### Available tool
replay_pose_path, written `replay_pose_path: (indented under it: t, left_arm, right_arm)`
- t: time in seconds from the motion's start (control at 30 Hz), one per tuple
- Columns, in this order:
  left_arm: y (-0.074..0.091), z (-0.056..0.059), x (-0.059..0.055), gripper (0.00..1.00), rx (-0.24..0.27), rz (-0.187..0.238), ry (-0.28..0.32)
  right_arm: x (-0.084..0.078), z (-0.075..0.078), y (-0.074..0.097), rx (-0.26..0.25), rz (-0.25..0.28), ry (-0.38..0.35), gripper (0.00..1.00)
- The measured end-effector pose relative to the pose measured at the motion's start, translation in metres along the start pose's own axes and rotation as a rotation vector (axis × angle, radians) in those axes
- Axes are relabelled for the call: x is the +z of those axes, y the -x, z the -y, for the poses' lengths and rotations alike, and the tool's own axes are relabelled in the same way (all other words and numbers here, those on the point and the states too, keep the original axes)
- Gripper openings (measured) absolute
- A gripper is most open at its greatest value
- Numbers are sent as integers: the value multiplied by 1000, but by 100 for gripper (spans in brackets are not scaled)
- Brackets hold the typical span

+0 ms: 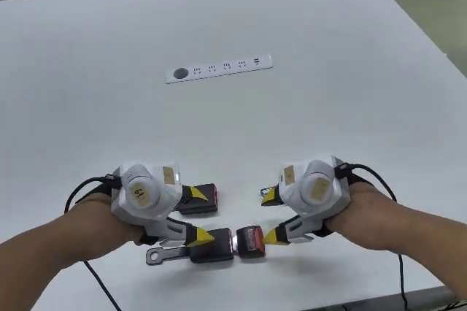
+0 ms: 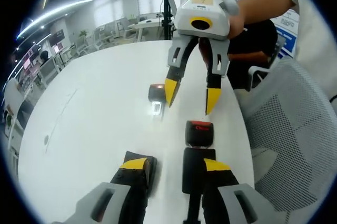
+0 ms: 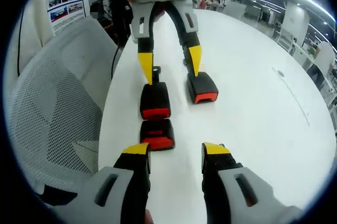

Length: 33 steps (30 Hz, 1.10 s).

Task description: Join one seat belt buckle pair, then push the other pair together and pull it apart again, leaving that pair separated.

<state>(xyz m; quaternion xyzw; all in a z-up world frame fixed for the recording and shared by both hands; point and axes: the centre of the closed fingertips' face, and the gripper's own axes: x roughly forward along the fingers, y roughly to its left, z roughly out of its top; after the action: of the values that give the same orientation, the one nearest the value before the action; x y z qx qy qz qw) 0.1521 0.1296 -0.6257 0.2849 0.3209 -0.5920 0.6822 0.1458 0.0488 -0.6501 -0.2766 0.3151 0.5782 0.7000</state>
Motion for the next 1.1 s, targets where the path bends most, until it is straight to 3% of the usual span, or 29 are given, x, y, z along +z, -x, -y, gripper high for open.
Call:
replay_pose_path:
  t: [0.1, 0.2, 0.3, 0.4, 0.67, 0.93, 1.1]
  left_arm:
    - [2, -18, -6, 40, 42, -39, -29]
    - [2, -29, -9, 40, 49, -48, -24]
    - [-1, -41, -20, 40, 56, -83, -31]
    - [-6, -48, -25, 40, 58, -101, -32]
    - [-21, -54, -33, 40, 35, -143, -46]
    - [-28, -55, -40, 33, -2, -175, -67]
    - [-30, -56, -43, 33, 6, -178, -60]
  right_arm:
    - [-5, 25, 6, -45, -5, -4, 38]
    - [-12, 41, 10, -67, -18, 5, 38]
    - [-25, 53, 11, -71, -43, 15, 38]
    - [-36, 61, 13, -71, -62, 16, 38]
    - [-66, 70, 9, -41, -110, 21, 37]
    - [-63, 72, 5, -19, -95, 33, 35]
    - [-65, 71, 3, -9, -108, 61, 34]
